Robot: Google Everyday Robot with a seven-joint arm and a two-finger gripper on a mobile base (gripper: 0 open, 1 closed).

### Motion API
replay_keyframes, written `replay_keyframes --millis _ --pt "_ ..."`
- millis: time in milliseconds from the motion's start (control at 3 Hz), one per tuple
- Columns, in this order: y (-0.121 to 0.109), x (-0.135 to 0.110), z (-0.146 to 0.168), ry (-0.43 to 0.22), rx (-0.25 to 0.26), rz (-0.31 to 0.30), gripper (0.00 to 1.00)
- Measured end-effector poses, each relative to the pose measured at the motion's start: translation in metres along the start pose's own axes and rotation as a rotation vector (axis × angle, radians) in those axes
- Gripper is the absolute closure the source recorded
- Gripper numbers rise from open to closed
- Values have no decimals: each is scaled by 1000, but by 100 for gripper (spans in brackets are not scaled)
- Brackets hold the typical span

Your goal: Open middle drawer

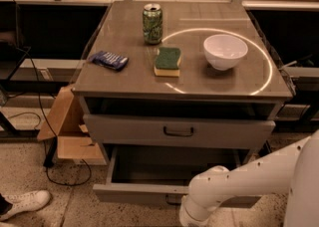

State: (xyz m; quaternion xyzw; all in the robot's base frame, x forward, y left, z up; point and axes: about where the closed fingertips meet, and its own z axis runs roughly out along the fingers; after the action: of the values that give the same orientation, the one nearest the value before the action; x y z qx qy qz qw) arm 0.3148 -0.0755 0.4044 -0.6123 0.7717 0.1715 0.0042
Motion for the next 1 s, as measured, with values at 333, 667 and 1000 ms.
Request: replay_keyframes --millis 333,667,1000 --pt "1 -3 -2 0 0 0 0" --pt "9 -20 21 70 -33 -39 0" --pt "10 -27 22 74 -36 -38 0"
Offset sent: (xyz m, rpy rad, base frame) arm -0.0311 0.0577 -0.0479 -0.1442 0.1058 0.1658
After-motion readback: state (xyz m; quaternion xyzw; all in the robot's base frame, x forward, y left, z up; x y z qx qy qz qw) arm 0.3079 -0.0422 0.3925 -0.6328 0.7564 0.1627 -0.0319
